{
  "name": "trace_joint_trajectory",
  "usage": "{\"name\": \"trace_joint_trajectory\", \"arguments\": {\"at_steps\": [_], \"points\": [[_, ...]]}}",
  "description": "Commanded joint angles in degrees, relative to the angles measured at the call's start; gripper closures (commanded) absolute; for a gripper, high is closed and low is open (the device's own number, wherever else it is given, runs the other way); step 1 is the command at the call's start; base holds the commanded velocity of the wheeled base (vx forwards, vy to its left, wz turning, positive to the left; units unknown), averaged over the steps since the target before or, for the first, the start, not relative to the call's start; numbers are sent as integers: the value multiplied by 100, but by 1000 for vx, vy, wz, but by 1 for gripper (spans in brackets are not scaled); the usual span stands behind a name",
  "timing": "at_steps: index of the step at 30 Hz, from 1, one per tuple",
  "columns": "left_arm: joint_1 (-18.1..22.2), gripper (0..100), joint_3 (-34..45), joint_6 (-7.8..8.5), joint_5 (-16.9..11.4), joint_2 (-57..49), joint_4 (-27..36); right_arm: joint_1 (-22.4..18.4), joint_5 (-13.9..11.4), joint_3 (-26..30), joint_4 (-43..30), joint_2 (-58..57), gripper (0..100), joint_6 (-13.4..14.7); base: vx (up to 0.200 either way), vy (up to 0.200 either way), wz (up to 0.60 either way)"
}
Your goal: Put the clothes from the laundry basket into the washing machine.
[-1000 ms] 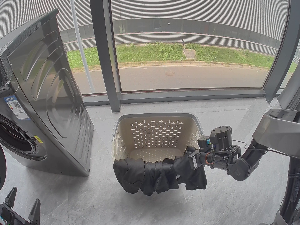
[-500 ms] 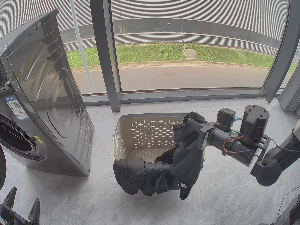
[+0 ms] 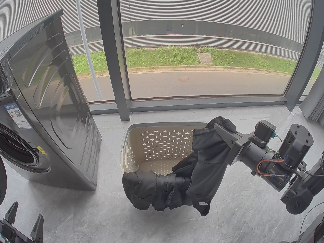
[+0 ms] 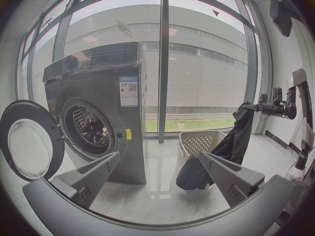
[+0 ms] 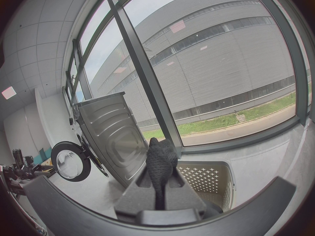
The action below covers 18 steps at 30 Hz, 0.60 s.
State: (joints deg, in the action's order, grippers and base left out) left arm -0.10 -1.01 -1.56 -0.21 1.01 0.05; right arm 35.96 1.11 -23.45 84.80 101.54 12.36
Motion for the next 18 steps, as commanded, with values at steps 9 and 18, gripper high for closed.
{"name": "trace_joint_trajectory", "arguments": {"at_steps": [9, 18], "points": [[1, 0, 101, -64, 12, -101, 4, 253, 30, 429, 142, 24, 100, 21, -133, 0, 0], [1, 0, 75, 7, -14, -101, 48, 148, -234, 421, 371, 15, 100, -41, -44, 0, 0]]}}
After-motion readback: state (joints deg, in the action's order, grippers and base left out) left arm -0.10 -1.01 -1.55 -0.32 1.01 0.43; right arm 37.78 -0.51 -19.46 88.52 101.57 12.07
